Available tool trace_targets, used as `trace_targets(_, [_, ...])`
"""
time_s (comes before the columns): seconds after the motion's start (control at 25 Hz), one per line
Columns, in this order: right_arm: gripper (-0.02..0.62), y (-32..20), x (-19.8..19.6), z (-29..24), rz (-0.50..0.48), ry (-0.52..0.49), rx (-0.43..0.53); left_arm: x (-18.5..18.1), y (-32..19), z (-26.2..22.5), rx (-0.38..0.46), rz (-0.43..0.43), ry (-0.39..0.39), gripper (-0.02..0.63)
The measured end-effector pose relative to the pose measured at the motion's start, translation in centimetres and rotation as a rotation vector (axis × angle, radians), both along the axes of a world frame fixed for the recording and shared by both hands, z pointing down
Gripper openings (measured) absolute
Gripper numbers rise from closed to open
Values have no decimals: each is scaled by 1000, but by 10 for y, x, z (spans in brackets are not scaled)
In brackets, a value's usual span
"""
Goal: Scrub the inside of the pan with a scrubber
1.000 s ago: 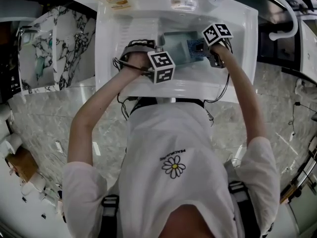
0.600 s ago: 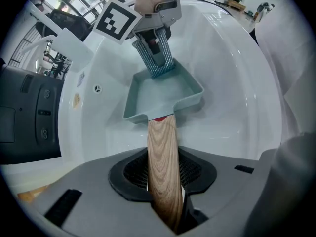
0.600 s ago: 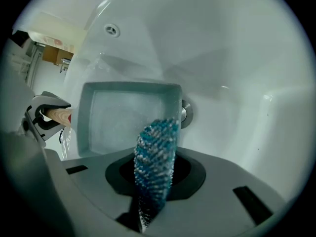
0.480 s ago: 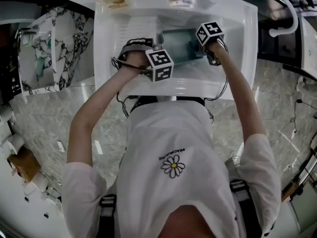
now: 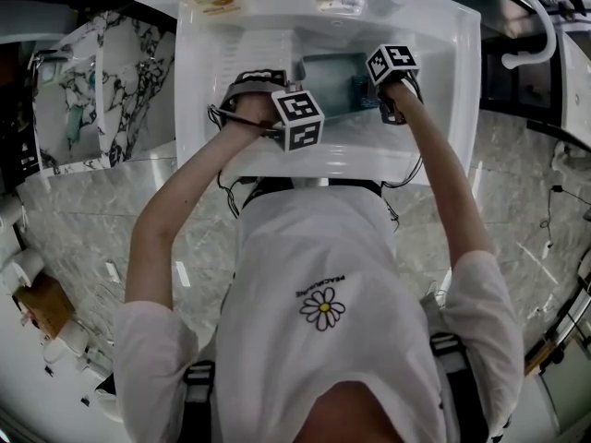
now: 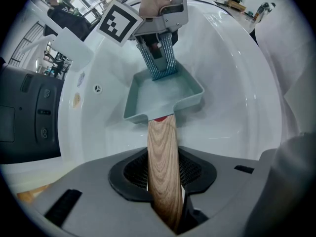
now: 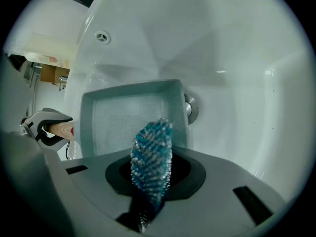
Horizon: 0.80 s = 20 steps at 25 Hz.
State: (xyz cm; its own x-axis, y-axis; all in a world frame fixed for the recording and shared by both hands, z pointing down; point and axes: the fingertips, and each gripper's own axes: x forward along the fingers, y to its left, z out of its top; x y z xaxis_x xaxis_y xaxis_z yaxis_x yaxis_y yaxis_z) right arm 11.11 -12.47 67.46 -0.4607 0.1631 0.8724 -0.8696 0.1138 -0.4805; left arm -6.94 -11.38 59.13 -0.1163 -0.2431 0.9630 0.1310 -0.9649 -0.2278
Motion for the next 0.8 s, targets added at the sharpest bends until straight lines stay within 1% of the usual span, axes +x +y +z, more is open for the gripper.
trace_targets(0.16, [57,5,-12,-8,-19,-9,24,1,0,0,-5,2,2,129])
trace_targets(0.24, [57,7,-23,-14,-25,-40,26,0,0,0,-6,3,2,130])
trace_targets(0.44, [57,11,-54,-33,12,-153,14,0,-1,1,-7,2,1,130])
trace_targets(0.64, [57,19,-97,-61,81,-349,-30,0,0,0,-10,-7,-4,130])
trace_targets(0.72, [57,21,-111,-70,76,-401,-26,1,-1,0,-10,-10,-5,130])
trace_targets(0.8, [57,22,-117,-73,59,-414,-13,0,-1,1,-9,-13,-7,130])
